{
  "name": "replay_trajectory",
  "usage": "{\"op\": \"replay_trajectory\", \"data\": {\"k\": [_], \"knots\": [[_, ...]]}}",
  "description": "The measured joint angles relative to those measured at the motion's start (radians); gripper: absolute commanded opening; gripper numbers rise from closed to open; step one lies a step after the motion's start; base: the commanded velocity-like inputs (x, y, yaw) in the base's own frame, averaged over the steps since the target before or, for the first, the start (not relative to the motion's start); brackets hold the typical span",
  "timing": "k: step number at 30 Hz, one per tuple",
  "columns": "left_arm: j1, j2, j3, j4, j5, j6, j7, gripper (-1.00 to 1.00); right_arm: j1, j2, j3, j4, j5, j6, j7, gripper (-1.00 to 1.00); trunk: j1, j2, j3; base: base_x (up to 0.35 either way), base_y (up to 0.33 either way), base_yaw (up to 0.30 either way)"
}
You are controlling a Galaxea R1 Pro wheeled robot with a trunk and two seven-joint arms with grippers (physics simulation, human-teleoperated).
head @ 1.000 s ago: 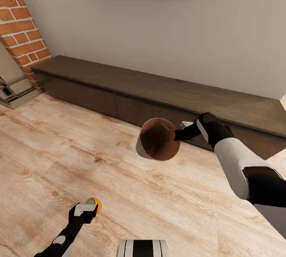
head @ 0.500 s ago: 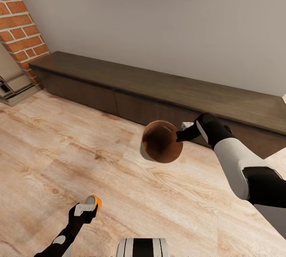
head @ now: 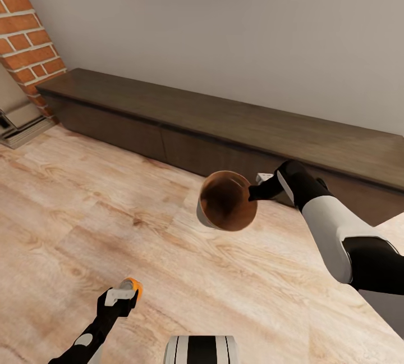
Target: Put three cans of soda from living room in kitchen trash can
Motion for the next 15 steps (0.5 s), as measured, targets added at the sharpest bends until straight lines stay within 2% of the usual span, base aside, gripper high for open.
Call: {"op": "replay_trajectory", "data": {"k": [2,6,11,15], "knots": [[0.000,0.001,0.000,-0.001,0.001,0.000,0.000,1.00,0.000,0.000,0.000,0.000,0.006,-0.002,-0.001,-1.00,0.000,0.000,0.000,0.142,0.000,0.000],[0.000,0.000,0.000,-0.003,0.003,0.000,0.000,1.00,0.001,0.000,-0.001,0.000,-0.011,0.003,0.001,-1.00,0.000,0.000,0.000,0.059,0.000,0.000],[0.000,0.000,-0.001,-0.004,0.003,0.000,-0.001,1.00,0.002,0.000,0.000,0.000,0.002,-0.001,0.000,-1.00,0.000,0.000,0.000,0.013,0.000,0.000],[0.000,-0.001,-0.001,-0.003,0.003,0.000,0.000,1.00,0.003,0.000,-0.001,-0.001,-0.006,0.002,0.001,-1.00,0.002,-0.001,-0.015,0.002,0.000,0.000]]}}
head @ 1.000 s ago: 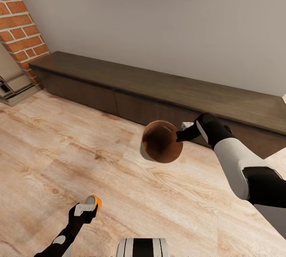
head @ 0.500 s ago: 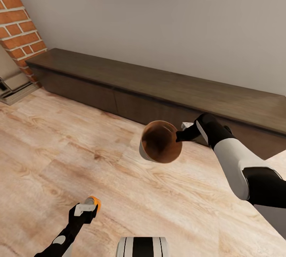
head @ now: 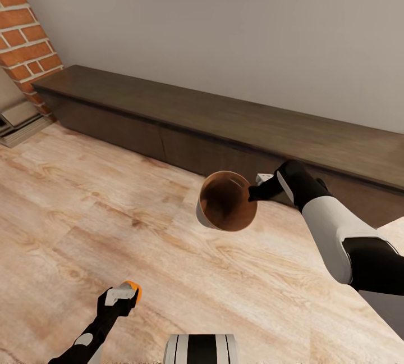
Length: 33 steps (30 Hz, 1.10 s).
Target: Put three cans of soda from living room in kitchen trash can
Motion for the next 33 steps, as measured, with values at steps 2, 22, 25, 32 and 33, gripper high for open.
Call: {"op": "replay_trajectory", "data": {"k": [2,22,25,32,33], "knots": [[0.000,-0.001,0.000,0.000,0.000,0.000,0.000,1.00,0.000,0.000,0.001,0.000,0.009,-0.002,-0.001,-1.00,0.001,0.000,-0.008,0.001,0.000,0.000],[0.000,-0.002,0.002,-0.002,0.000,0.000,0.000,1.00,0.000,0.006,0.000,-0.001,0.006,-0.001,-0.001,-1.00,0.003,-0.002,-0.027,0.000,0.000,0.000],[0.000,-0.002,0.002,-0.002,0.000,0.000,0.000,1.00,0.000,0.006,0.000,-0.001,0.004,-0.001,-0.001,-1.00,0.003,-0.002,-0.027,0.000,0.000,0.000],[0.000,-0.002,0.000,-0.002,0.001,0.000,-0.002,-1.00,0.000,0.007,0.000,-0.001,0.005,-0.001,-0.001,-1.00,0.003,-0.002,-0.027,0.000,0.000,0.000],[0.000,-0.002,0.000,-0.002,0.001,0.000,-0.001,-1.00,0.000,0.007,0.000,-0.001,0.004,-0.001,-0.001,-1.00,0.003,-0.002,-0.027,0.000,0.000,0.000]]}}
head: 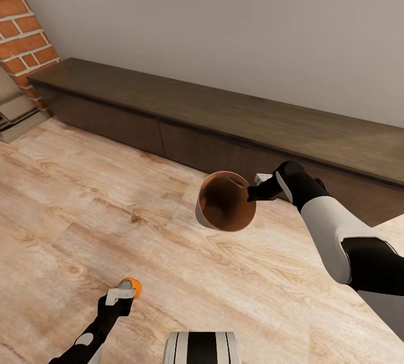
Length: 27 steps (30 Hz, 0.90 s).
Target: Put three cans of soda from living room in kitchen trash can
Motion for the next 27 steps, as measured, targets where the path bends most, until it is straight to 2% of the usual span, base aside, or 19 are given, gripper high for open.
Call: {"op": "replay_trajectory", "data": {"k": [9,24,27], "knots": [[0.000,0.000,0.000,0.000,0.000,0.000,-0.001,-1.00,0.000,-0.001,0.000,-0.001,0.003,0.000,0.000,-1.00,0.000,0.000,0.000,0.000,0.000,0.000],[0.000,0.000,0.000,0.001,-0.003,0.002,-0.004,-1.00,0.001,0.000,0.001,-0.001,-0.001,0.001,0.000,-1.00,-0.007,0.003,0.058,0.000,0.000,0.000],[0.000,0.000,0.000,0.001,-0.004,0.003,-0.004,-1.00,0.001,-0.001,0.022,-0.001,-0.004,0.001,0.001,-1.00,-0.008,0.004,0.069,0.000,0.000,0.000]]}}
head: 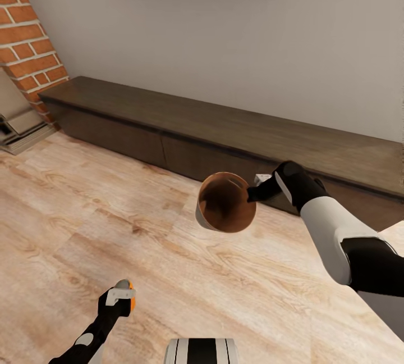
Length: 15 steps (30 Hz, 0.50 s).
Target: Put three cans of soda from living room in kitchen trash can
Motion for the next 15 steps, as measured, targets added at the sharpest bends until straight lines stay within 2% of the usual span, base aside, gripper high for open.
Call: {"op": "replay_trajectory", "data": {"k": [3,9,12,15], "knots": [[0.000,0.000,0.000,0.000,0.000,0.001,0.000,-1.00,0.000,-0.001,0.028,0.000,0.008,-0.002,-0.001,-1.00,-0.001,0.001,0.012,0.000,0.000,0.000],[0.000,0.000,0.000,0.000,-0.001,0.002,-0.001,-1.00,0.000,0.001,0.034,0.001,-0.005,0.001,0.000,-1.00,-0.004,0.002,0.035,0.000,0.000,0.000],[0.000,0.001,-0.001,0.000,0.000,0.006,-0.002,-1.00,0.001,0.002,0.035,0.001,0.005,-0.002,-0.001,-1.00,-0.005,0.003,0.046,0.000,0.000,0.000],[0.000,0.004,-0.001,-0.018,0.003,0.041,-0.003,-1.00,0.001,0.006,0.037,0.004,0.006,-0.002,0.000,-1.00,-0.007,0.003,0.058,0.000,0.000,0.000]]}}
